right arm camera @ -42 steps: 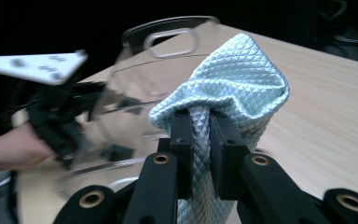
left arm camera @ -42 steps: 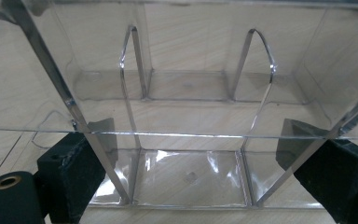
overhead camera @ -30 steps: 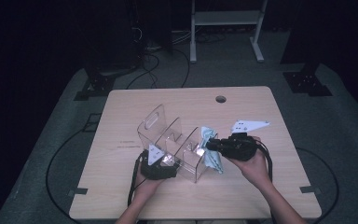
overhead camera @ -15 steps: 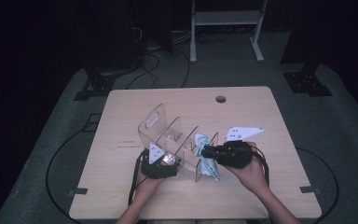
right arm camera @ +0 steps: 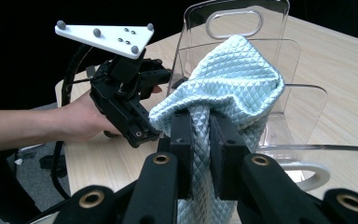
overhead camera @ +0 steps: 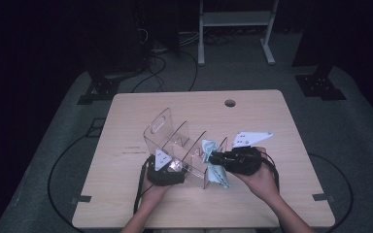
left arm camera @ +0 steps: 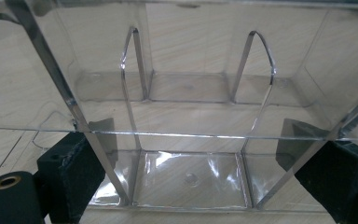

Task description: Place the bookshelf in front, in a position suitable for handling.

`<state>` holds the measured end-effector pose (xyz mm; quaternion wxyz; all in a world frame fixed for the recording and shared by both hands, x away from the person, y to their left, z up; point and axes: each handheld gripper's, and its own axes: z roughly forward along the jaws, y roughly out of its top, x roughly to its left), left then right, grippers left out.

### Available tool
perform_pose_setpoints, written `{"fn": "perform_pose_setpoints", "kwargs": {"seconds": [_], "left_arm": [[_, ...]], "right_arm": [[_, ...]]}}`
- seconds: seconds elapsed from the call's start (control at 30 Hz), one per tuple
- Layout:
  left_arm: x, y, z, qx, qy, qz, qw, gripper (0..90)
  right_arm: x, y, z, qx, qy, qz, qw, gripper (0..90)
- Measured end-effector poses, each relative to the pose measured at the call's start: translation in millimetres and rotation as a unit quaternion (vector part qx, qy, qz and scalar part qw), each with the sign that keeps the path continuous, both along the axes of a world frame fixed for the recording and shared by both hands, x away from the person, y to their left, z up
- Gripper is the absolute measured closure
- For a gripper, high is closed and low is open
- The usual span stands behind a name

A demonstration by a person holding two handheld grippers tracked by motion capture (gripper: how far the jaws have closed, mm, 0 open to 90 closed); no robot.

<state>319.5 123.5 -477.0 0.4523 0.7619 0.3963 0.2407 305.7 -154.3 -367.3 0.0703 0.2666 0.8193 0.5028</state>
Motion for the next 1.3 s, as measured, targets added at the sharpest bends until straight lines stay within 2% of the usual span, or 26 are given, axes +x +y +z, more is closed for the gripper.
{"fn": "perform_pose_setpoints", "kwargs": {"seconds": [0.13,0.17,0.23,0.33,0.53,0.67,0.8,0.83,0.93,1.0,1.13,1.3], "left_arm": [[-0.2,0.6,-0.4,-0.004,0.002,0.000,1.0000,8.3],[-0.4,0.2,-0.1,-0.003,0.001,0.000,1.0000,8.3],[-0.5,0.5,0.2,0.000,0.001,-0.001,1.0000,8.3],[-0.6,0.3,0.2,-0.001,0.001,-0.001,1.0000,8.3],[-0.5,0.3,0.1,-0.001,0.000,-0.002,1.0000,8.3],[-0.5,0.3,0.1,-0.002,0.000,-0.001,1.0000,8.3],[-0.5,0.2,0.2,-0.001,-0.001,-0.001,1.0000,8.3],[-0.5,0.2,0.4,-0.001,0.000,-0.001,1.0000,8.3],[-0.6,0.5,0.2,-0.002,0.000,-0.004,1.0000,8.3],[-0.6,0.2,0.3,-0.002,-0.001,-0.003,1.0000,8.3],[-0.7,0.1,0.7,0.001,0.003,-0.001,1.0000,8.2],[-0.6,-0.7,0.3,-0.003,0.002,0.002,1.0000,8.1]], "right_arm": [[-9.5,8.5,-0.4,-0.009,-0.009,0.018,0.9998,80.5],[-9.1,8.2,0.4,-0.014,-0.010,0.018,0.9997,80.5],[-3.3,3.7,0.3,-0.006,-0.003,0.012,0.9999,80.5],[11.3,-9.8,0.9,-0.007,-0.016,-0.025,0.9995,80.4],[46.7,-35.4,-3.8,-0.001,-0.004,-0.099,0.9951,80.4],[59.0,-41.0,-6.0,-0.011,-0.010,-0.121,0.9926,80.4],[67.1,-46.1,-8.3,-0.013,0.002,-0.130,0.9914,80.5],[67.3,-46.7,-8.3,-0.011,0.006,-0.130,0.9914,80.5],[61.9,-44.6,-6.3,-0.021,-0.003,-0.126,0.9918,80.8],[55.2,-42.5,-4.0,-0.011,0.003,-0.107,0.9942,80.8],[34.7,-29.3,-1.1,-0.011,-0.007,-0.071,0.9974,80.8],[11.4,-13.9,-1.0,-0.007,-0.015,-0.031,0.9994,80.8]]}}
